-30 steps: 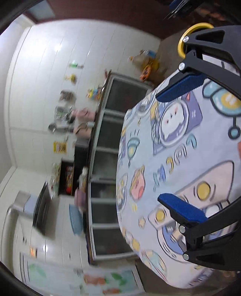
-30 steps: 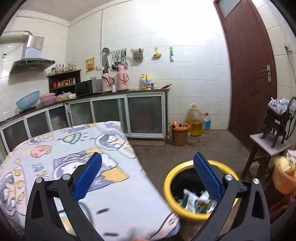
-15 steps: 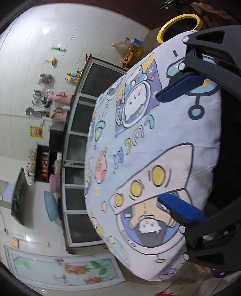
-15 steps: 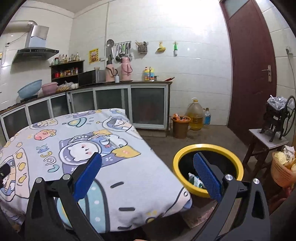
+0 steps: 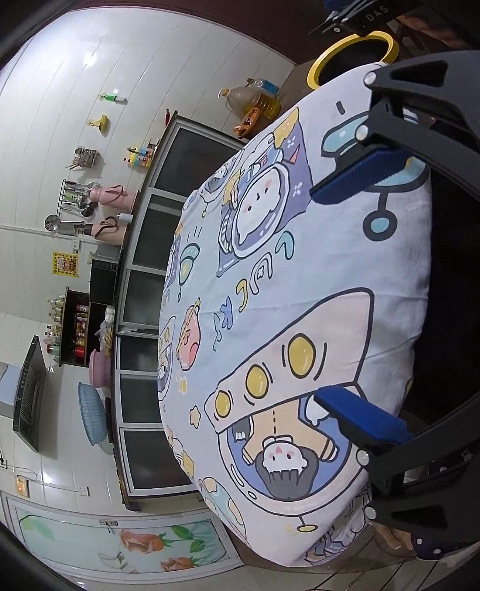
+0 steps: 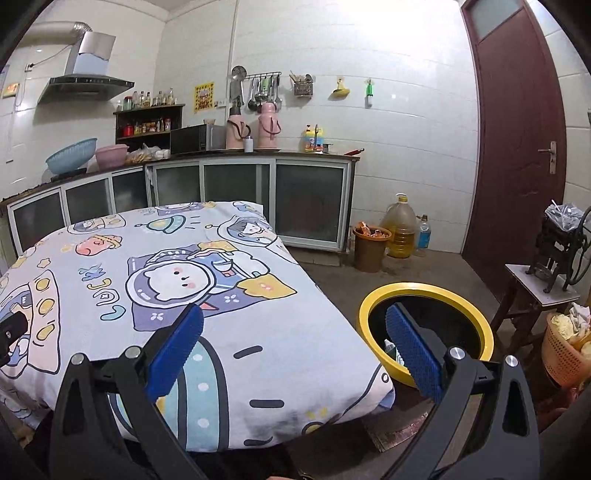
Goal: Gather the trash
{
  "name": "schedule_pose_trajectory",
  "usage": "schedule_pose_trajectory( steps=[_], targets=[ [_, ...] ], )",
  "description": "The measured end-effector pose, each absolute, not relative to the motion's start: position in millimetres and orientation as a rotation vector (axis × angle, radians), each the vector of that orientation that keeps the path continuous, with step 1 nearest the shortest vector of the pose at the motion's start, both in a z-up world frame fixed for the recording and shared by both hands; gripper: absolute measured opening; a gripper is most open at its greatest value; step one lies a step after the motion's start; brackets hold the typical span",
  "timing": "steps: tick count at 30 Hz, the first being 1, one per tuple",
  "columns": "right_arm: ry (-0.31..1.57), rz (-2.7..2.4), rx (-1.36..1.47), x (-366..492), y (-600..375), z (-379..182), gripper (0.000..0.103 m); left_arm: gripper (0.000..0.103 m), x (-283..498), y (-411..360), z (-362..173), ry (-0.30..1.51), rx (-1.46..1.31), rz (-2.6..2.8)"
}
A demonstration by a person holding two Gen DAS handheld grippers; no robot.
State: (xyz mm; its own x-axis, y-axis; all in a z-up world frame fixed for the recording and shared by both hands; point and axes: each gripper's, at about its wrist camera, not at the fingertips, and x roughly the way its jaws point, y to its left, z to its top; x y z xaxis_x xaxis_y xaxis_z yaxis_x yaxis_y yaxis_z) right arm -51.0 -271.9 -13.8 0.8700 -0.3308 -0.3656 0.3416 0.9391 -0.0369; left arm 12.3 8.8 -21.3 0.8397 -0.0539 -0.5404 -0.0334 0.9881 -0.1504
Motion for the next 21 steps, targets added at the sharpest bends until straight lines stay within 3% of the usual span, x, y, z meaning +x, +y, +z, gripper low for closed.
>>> schedule_pose_trajectory(
  steps=[21],
  targets=[
    [0.329,-0.338,0.016,-58.4,-266.2,-8.7,0.095,0.095,-1.4,0.4,-8.2,0.485,-0.116,-0.034]
  ],
)
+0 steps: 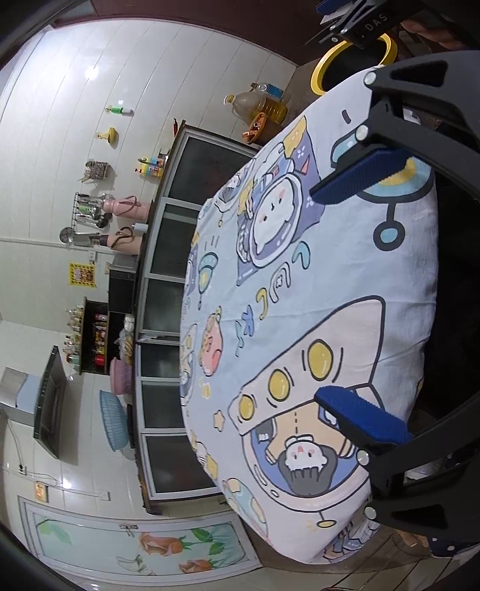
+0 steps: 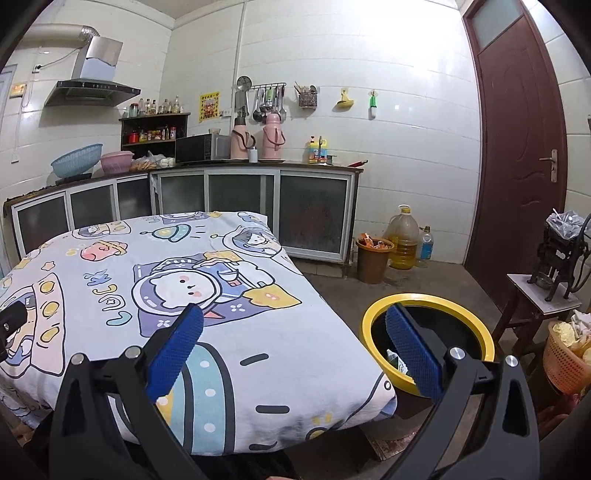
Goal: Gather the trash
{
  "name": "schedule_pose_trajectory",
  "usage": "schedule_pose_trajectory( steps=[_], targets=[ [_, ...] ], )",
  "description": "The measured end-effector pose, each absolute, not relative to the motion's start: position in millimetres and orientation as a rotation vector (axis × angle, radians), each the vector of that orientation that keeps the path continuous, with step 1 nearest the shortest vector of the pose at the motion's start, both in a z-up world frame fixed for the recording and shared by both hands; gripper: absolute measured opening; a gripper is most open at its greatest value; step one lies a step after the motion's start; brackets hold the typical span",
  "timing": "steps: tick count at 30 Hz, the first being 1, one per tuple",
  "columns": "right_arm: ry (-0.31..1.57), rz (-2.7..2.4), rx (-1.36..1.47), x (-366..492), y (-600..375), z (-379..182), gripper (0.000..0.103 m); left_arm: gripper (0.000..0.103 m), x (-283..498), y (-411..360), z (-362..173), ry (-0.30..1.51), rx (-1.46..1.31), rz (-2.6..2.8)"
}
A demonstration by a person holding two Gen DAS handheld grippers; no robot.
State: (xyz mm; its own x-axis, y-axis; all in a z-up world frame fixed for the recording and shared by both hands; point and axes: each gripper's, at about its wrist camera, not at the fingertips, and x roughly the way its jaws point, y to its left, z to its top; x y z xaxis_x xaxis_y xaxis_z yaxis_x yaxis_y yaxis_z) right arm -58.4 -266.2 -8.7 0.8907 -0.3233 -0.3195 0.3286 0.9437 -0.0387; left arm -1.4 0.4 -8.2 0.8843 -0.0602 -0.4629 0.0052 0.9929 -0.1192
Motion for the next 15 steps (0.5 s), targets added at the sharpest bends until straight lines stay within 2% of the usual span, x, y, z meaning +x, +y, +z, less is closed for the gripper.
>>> schedule_pose_trajectory(
  steps=[15],
  targets=[
    [0.323,-0.345,0.018,-60.9,-266.7,-8.9,0.095,0.095,-5.7,-6.2,-5.9,0.473,-0.094,-0.047]
  ],
)
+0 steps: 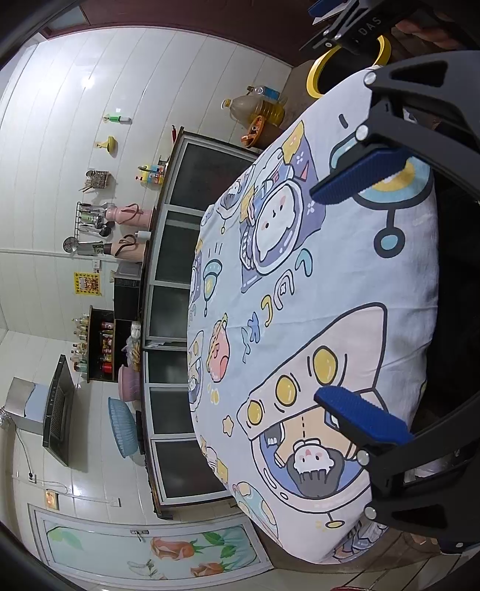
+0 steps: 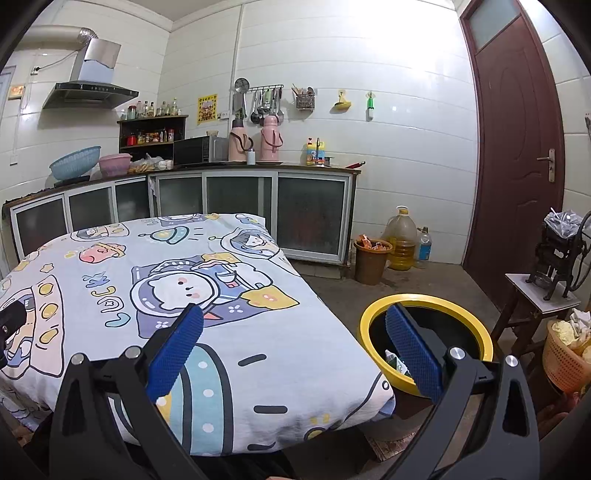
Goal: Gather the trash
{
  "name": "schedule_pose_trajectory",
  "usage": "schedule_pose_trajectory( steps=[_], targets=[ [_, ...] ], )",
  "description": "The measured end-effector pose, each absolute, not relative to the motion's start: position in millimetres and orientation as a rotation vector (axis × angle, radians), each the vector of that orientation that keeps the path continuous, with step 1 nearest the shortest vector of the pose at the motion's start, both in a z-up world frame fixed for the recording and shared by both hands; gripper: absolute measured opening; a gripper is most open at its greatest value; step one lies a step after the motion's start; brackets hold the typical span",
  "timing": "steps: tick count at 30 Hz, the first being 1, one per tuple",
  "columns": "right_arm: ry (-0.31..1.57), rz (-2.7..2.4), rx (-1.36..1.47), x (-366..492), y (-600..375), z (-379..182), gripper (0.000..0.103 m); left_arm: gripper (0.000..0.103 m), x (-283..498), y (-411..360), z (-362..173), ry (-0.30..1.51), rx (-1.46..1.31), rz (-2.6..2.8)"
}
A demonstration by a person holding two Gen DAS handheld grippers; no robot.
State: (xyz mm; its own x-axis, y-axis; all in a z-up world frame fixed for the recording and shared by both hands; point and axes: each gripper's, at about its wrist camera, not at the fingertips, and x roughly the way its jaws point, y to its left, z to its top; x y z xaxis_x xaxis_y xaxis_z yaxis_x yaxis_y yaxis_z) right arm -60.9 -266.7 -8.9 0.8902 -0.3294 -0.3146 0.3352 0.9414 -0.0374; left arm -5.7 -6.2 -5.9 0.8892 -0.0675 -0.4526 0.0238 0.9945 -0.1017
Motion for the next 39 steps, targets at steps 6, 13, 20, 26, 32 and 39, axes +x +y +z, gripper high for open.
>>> schedule_pose_trajectory(
  steps=[6,13,20,26,32,39],
  targets=[
    [0.326,-0.343,0.016,-59.6,-266.4,-9.0,0.095,0.095,-3.6,-2.8,-8.1,0.486,-0.109,-0.044],
    [0.334,-0.341,0.016,-57.9,-265.9,-10.7,0.095,0.095,-1.2,-0.8,-10.1,0.494,-0.112,-0.043],
    [0.336,-0.34,0.016,-57.6,-266.2,-11.0,0.095,0.095,-0.5,0.1,-12.3,0.501,-0.114,-0.044],
    [0.338,-0.34,0.016,-57.1,-267.4,-11.3,0.095,0.095,-1.2,-0.9,-12.5,0.499,-0.112,-0.044],
    [0.344,-0.339,0.017,-56.9,-268.4,-12.8,0.095,0.095,0.0,-1.1,-14.1,0.502,-0.111,-0.047],
    [0.35,-0.339,0.017,-55.9,-268.4,-14.1,0.095,0.095,-0.1,-1.4,-13.9,0.502,-0.111,-0.047]
  ],
)
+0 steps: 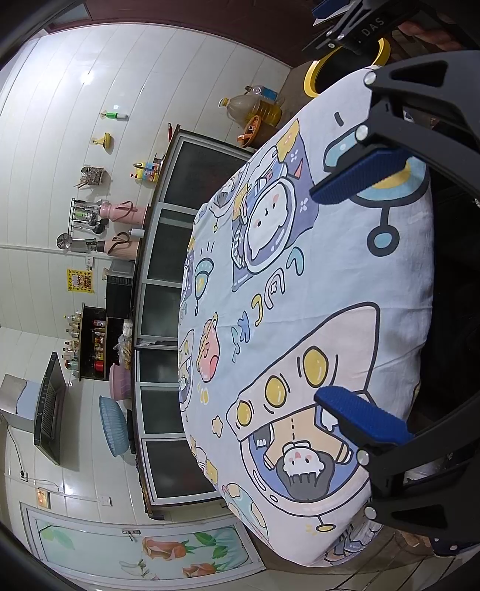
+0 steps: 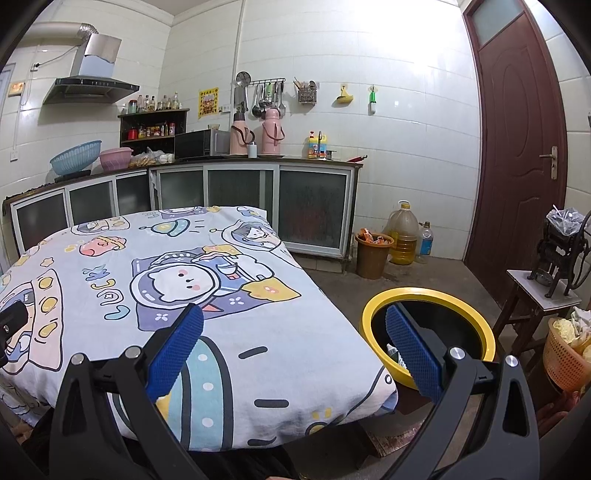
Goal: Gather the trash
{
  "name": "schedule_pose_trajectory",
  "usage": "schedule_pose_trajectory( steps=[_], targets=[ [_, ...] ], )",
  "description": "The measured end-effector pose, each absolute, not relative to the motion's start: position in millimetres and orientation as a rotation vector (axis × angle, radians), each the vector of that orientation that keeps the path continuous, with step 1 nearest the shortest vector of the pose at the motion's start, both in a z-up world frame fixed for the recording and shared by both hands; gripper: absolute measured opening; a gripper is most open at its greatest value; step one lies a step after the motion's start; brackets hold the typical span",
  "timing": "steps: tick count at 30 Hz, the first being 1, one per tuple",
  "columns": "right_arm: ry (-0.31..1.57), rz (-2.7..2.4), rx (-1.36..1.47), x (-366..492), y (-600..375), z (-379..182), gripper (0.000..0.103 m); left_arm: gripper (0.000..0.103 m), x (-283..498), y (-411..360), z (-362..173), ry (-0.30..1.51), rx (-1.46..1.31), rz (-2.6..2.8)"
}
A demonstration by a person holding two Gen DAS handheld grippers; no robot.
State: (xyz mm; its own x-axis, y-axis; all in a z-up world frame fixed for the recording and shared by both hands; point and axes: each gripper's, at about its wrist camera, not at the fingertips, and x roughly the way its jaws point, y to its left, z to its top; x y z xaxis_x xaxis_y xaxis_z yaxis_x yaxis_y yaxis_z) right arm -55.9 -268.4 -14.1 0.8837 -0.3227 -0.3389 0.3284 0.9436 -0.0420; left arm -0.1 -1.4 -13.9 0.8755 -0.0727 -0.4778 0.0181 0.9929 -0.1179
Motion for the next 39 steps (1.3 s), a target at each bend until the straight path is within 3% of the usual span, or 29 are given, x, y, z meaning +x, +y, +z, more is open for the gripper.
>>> schedule_pose_trajectory(
  steps=[39],
  targets=[
    [0.36,-0.341,0.02,-54.8,-268.5,-18.9,0.095,0.095,6.6,3.2,-16.7,0.507,-0.111,-0.075]
  ],
)
